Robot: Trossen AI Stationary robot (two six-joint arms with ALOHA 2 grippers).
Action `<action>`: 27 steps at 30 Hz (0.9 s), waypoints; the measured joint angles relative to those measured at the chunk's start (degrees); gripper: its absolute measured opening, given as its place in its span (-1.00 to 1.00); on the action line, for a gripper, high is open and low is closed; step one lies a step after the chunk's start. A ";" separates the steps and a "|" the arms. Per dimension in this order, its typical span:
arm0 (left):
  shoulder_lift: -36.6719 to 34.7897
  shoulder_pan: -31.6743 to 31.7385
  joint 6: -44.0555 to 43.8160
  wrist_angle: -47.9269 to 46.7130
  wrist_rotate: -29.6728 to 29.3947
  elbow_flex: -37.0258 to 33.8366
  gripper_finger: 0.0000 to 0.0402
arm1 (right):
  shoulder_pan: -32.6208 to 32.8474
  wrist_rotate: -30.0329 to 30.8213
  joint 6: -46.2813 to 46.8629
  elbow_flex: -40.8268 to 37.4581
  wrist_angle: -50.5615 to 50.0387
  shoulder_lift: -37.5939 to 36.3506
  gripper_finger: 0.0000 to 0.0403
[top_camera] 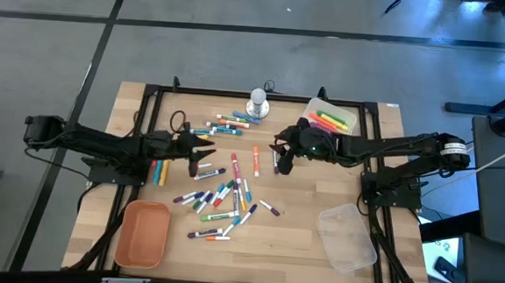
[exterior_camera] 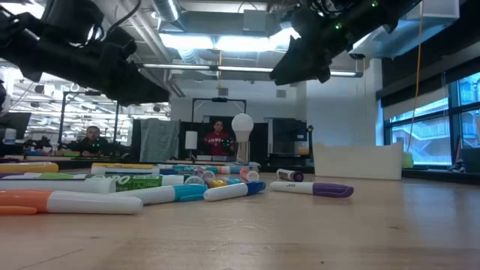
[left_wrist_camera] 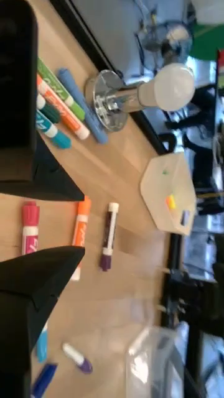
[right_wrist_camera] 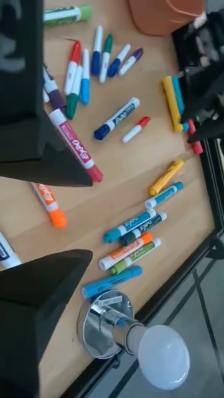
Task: Pick & Place Markers
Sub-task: Put the large yellow highlighter pen into the white bin
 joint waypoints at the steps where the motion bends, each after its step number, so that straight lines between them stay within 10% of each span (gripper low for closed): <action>1: 1.25 -0.92 -0.10 -0.04 -1.67 0.65 -0.34 | 0.00 0.00 1.31 0.00 -0.02 0.09 -0.15; 27: 13.66 -1.43 -3.34 -2.24 -18.04 2.80 -0.20 | -1.29 -0.02 1.93 -0.04 2.59 7.19 -0.18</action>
